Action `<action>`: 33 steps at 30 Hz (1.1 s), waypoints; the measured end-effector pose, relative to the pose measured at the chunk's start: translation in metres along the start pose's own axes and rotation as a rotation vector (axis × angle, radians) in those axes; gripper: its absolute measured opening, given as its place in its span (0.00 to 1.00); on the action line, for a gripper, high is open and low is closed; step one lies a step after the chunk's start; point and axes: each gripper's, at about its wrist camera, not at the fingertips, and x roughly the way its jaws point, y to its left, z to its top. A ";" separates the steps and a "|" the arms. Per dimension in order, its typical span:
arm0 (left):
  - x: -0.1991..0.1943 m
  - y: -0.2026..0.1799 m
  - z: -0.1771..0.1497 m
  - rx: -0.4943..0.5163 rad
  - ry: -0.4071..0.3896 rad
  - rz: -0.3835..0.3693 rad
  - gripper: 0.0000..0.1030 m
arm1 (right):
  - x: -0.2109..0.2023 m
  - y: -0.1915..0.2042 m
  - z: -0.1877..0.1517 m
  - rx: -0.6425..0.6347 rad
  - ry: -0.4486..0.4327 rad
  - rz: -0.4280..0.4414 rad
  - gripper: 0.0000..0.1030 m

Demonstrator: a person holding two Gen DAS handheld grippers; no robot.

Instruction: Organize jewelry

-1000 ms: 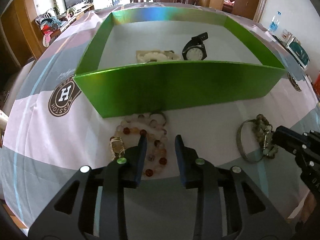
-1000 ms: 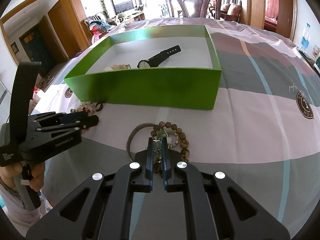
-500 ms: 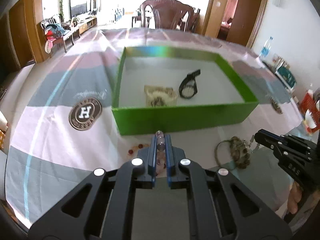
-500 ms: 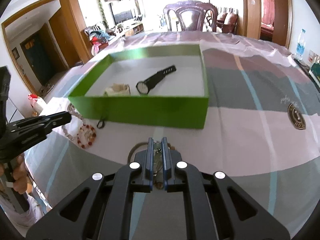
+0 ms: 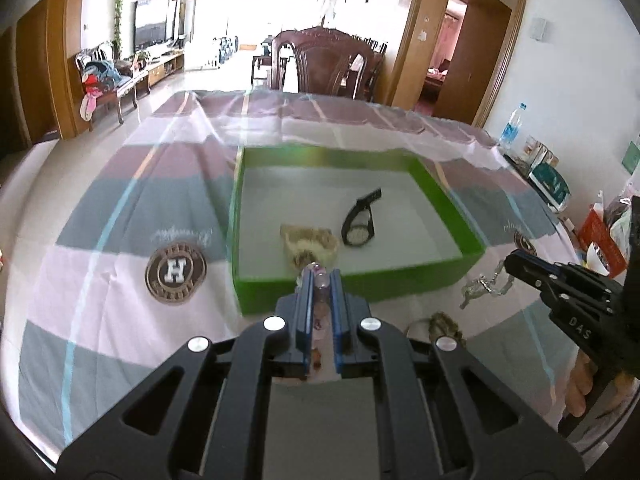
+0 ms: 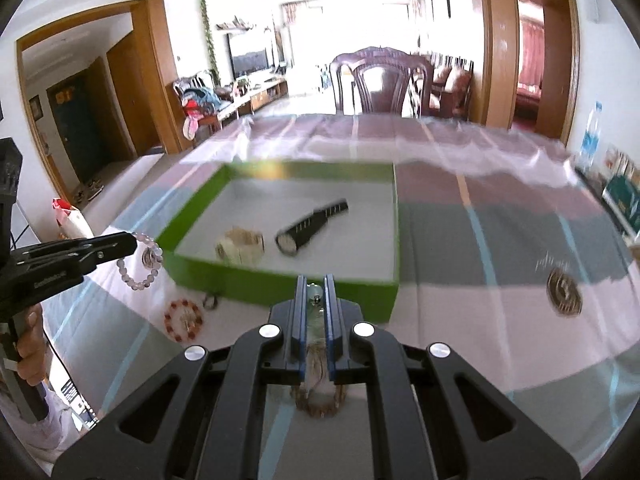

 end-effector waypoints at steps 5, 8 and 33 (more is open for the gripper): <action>0.011 0.000 0.026 -0.003 -0.016 -0.021 0.08 | -0.002 0.009 0.031 -0.059 -0.065 -0.028 0.08; 0.020 -0.001 0.038 -0.008 -0.021 -0.008 0.08 | 0.008 0.008 0.049 -0.071 -0.089 -0.040 0.08; 0.068 0.019 0.007 -0.066 0.032 0.172 0.60 | 0.062 -0.018 0.021 0.012 0.068 -0.114 0.57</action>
